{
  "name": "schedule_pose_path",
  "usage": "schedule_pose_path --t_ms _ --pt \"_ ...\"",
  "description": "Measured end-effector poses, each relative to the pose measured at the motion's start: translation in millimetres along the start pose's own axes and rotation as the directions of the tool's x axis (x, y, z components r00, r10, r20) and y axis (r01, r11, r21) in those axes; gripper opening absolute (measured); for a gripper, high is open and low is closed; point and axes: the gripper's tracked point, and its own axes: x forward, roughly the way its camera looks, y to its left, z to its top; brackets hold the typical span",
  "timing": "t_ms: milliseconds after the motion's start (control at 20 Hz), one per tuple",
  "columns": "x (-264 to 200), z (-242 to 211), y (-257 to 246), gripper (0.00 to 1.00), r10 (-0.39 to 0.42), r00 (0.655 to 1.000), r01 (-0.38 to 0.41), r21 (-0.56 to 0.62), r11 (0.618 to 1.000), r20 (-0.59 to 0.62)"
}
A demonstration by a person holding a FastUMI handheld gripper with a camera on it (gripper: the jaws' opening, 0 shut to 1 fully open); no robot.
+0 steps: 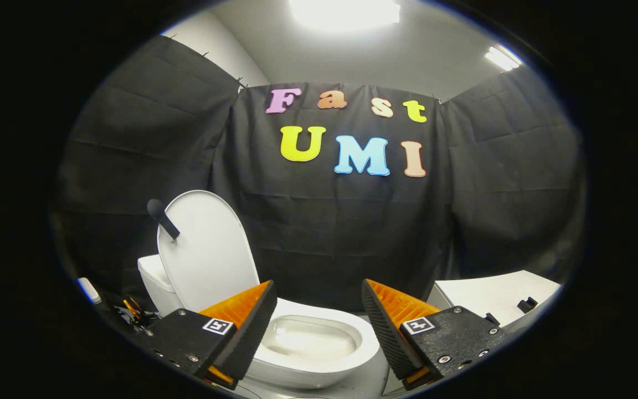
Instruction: Open the toilet lid.
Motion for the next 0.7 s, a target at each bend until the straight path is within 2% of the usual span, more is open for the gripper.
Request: schedule_pose_path --t_ms 450,700 --pt "-26 -17 -29 0.95 -0.010 1.000 0.010 0.026 1.000 -0.014" --pt "-25 -33 -46 0.95 -0.037 0.999 0.038 0.038 0.999 -0.034"
